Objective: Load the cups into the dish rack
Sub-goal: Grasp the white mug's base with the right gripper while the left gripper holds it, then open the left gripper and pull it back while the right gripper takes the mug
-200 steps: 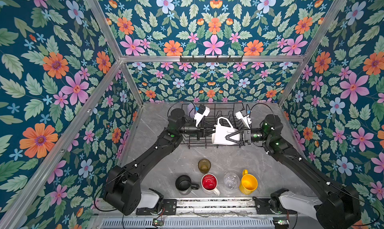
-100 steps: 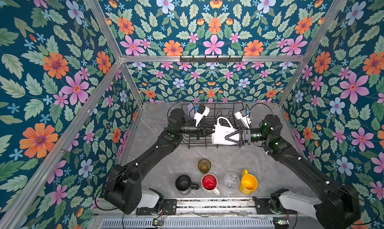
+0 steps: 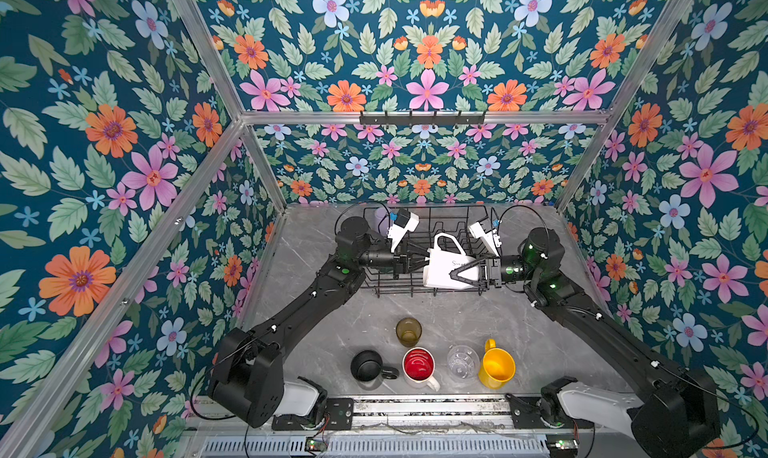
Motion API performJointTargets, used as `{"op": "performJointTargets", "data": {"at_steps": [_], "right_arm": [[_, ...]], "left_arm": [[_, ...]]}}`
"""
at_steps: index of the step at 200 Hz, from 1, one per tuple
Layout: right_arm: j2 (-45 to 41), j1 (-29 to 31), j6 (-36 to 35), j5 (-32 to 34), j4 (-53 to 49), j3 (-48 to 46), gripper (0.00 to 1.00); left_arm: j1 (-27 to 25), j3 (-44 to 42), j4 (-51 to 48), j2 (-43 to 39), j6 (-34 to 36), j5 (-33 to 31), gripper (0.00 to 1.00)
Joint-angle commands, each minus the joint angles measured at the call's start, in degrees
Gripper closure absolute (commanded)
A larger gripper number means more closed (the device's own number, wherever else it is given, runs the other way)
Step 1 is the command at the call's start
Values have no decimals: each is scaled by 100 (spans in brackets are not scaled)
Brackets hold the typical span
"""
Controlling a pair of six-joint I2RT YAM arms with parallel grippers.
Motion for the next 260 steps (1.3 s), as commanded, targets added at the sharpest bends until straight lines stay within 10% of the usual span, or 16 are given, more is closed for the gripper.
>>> {"op": "performJointTargets", "data": {"at_steps": [1, 95, 161, 260], "right_arm": [[-7, 2, -106, 324, -102, 41, 100], [-133, 4, 98, 487, -218, 417, 100], [-187, 5, 143, 520, -364, 519, 100], [-766, -844, -164, 654, -1818, 764, 100]], "left_arm": [[-13, 85, 388, -12, -165, 61, 99], [-13, 134, 244, -43, -116, -17, 74], [-15, 107, 29, -174, 158, -171, 26], [37, -216, -597, -504, 815, -1756, 1]]}}
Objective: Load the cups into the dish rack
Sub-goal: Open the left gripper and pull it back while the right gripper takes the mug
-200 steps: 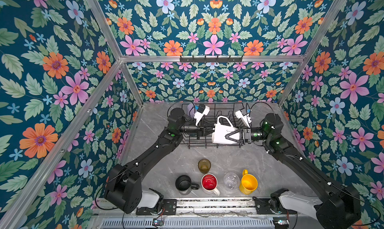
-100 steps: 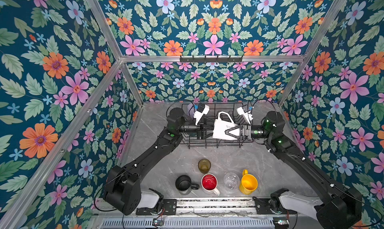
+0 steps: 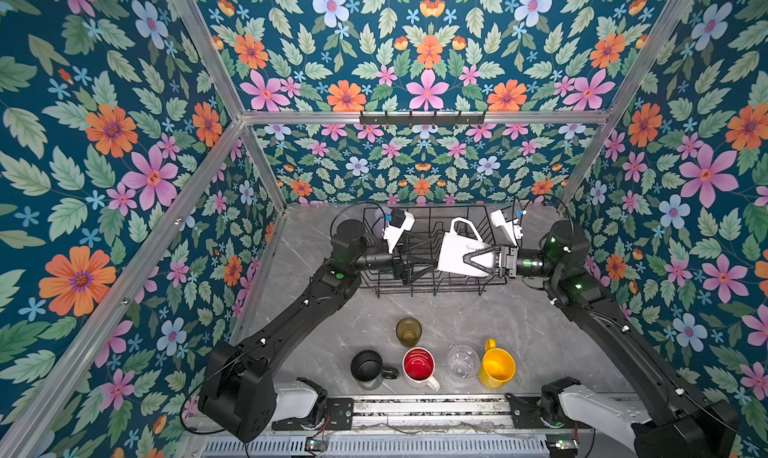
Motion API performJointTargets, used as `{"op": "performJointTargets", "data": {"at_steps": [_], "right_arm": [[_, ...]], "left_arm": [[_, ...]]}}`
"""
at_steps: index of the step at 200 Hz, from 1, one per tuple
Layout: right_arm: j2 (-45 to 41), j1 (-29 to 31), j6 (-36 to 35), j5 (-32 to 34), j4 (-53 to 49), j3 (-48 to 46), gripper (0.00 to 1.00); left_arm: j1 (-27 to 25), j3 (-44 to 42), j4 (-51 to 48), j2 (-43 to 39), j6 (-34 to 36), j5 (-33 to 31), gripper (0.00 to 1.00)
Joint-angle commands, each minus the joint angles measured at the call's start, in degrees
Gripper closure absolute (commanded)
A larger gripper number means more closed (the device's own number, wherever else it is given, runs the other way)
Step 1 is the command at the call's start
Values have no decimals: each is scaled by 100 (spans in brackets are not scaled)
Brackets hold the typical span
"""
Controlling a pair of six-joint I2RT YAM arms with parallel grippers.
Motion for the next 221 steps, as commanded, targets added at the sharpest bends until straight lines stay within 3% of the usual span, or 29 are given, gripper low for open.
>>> {"op": "performJointTargets", "data": {"at_steps": [1, 45, 71, 123, 221], "right_arm": [[-123, -212, -211, 71, -329, 153, 100], [-57, -282, -942, 899, -2004, 769, 100], [217, -300, -1336, 1661, -2953, 1314, 100], [1147, -422, -1926, 2987, -4253, 2235, 100], [3040, -423, -2335, 4493, -5072, 3747, 100]], "left_arm": [[34, -53, 8, -55, 140, -626, 1], [180, -203, 94, -260, -85, -1572, 0], [187, -293, 47, -448, -260, -2573, 0], [188, -53, -955, -785, -462, -4442, 0], [188, -472, -1672, -1614, -167, -5529, 0]]}}
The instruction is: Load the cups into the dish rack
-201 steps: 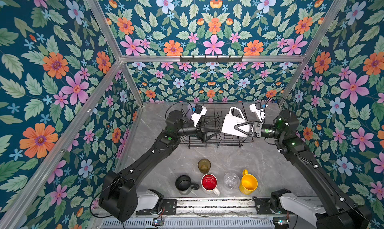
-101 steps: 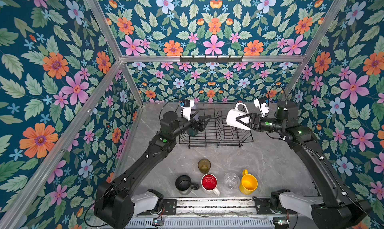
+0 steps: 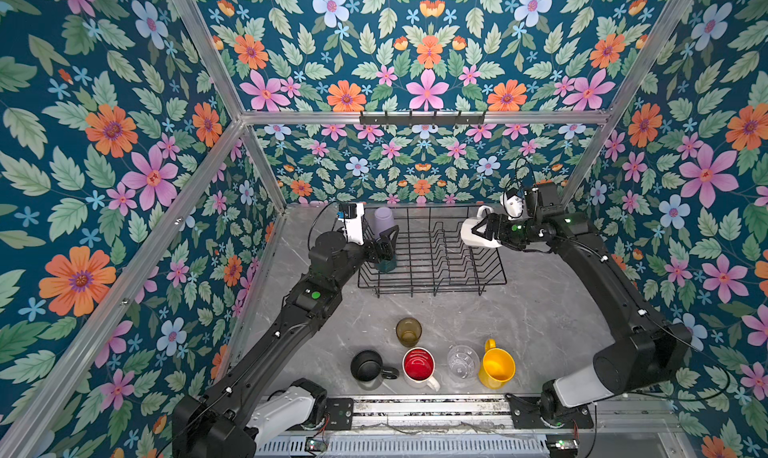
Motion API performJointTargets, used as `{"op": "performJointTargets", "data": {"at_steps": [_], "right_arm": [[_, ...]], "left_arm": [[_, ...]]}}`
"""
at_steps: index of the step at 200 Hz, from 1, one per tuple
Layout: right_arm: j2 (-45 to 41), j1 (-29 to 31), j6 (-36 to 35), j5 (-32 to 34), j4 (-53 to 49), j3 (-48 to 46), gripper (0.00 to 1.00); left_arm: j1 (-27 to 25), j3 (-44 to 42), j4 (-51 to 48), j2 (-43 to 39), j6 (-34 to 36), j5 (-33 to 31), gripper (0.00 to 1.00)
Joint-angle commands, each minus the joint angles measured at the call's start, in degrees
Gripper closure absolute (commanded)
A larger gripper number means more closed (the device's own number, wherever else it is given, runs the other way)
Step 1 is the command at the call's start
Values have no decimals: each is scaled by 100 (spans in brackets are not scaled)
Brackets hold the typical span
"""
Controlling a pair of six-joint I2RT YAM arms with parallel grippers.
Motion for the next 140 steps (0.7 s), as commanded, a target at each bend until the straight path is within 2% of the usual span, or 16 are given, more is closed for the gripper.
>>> {"op": "performJointTargets", "data": {"at_steps": [1, 90, 140], "right_arm": [[266, 1, -178, 422, -25, 318, 100], [1606, 9, -357, 1275, -713, 1602, 100], [2255, 10, -428, 1486, -1131, 2315, 100]], "left_arm": [[7, -94, -201, -192, 197, -441, 0], [12, -566, -538, -989, 568, -1158, 0], [12, -791, -641, -1293, 635, -1371, 0]]}}
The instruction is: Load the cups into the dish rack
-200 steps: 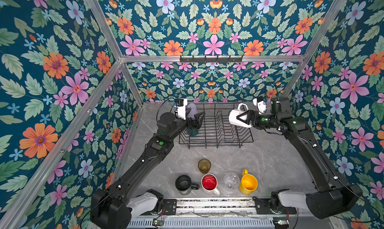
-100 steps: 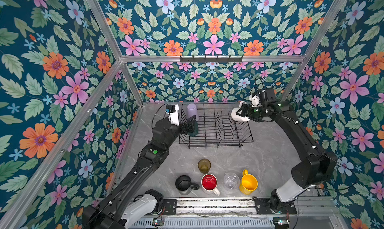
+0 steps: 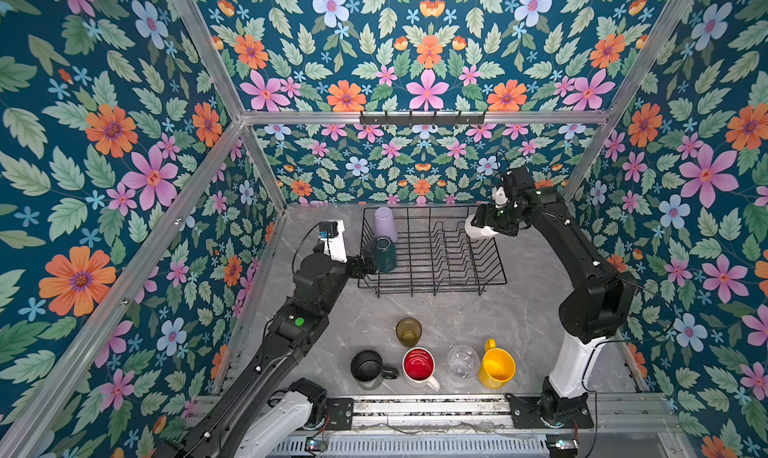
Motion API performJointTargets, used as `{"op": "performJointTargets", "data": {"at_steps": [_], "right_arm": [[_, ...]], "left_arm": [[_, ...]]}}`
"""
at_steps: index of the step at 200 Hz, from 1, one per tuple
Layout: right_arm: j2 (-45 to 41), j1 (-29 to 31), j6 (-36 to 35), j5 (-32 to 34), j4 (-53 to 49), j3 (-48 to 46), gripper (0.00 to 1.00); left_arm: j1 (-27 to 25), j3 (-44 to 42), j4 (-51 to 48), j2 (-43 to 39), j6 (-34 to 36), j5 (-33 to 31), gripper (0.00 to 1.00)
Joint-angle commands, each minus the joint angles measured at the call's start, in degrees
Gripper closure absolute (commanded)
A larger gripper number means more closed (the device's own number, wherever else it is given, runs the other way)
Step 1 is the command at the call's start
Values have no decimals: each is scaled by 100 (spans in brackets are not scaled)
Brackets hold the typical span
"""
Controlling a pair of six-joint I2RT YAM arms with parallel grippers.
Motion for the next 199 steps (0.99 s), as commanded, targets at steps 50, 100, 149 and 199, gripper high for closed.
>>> {"op": "performJointTargets", "data": {"at_steps": [50, 100, 149, 199], "right_arm": [[645, 31, 20, 318, -356, 825, 100], [1221, 121, 117, 473, -731, 1528, 100], [1766, 185, 157, 618, -1010, 2258, 100], [2391, 185, 122, 714, -1353, 3085, 100]], "left_arm": [[-3, -174, -132, -248, 134, -226, 0], [-8, -304, -154, -327, 165, -251, 0], [-3, -342, -202, -422, 213, -293, 0], [-3, -397, -255, -513, 213, -333, 0]]}}
